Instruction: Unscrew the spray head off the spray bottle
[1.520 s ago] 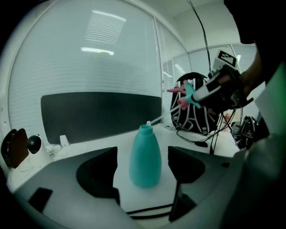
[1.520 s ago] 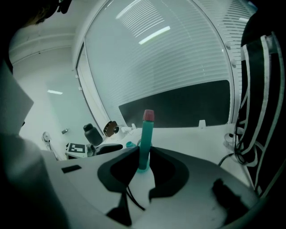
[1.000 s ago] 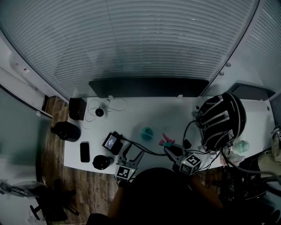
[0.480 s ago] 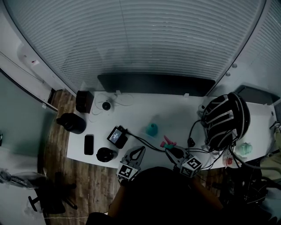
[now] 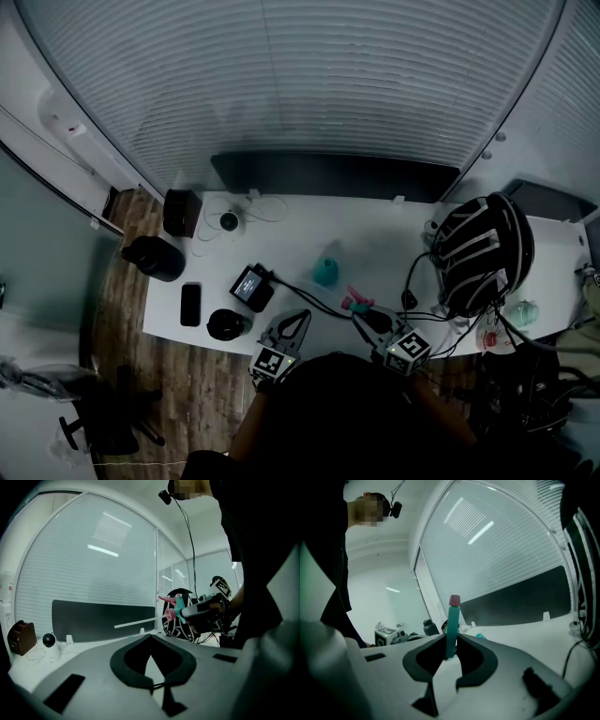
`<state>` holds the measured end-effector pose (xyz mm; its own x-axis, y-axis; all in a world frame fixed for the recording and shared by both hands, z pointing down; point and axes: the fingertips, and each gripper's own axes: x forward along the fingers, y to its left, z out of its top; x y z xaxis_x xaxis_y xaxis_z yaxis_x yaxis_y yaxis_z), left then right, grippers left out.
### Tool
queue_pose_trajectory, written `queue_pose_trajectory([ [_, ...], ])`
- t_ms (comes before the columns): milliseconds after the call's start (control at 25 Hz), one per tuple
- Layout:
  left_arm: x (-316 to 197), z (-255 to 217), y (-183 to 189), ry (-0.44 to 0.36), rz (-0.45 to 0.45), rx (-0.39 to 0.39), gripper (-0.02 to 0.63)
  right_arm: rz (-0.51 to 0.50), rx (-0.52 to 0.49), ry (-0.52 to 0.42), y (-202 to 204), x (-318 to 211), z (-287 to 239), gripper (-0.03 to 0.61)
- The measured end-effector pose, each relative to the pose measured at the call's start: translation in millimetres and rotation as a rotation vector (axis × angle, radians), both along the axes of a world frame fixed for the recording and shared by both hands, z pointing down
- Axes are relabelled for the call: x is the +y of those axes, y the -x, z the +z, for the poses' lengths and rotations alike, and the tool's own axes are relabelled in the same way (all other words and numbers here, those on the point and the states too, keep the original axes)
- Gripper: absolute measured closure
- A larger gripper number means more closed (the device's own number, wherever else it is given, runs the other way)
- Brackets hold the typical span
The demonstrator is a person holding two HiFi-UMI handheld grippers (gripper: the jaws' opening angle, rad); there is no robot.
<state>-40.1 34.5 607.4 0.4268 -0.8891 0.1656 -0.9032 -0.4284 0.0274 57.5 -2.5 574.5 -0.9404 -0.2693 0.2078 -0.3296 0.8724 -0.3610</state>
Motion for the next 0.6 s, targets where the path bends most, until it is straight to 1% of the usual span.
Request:
queue_pose_trajectory([
  [120,3,4,-2,0.016,0.013,0.000,0.609,0.008,-0.014,0.017,-1,2,3,0.505],
  [240,4,8,0,0.022,0.005,0.009,0.609,0.000,0.030,0.004,-3,0,2,0.505],
  [400,2,8,-1,0.005,0.012,-0.002,0.609,0.020,0.031,0.002,-11,-7,13,0.505],
  [480,2,9,-1,0.012,0.017,0.002,0.609,0.022,0.019,0.021,-9,-8,9,0.505],
  [600,1,12,1,0.026,0.015,0.013,0.609,0.012,0.021,0.017,-4,-10,-1,0.505],
])
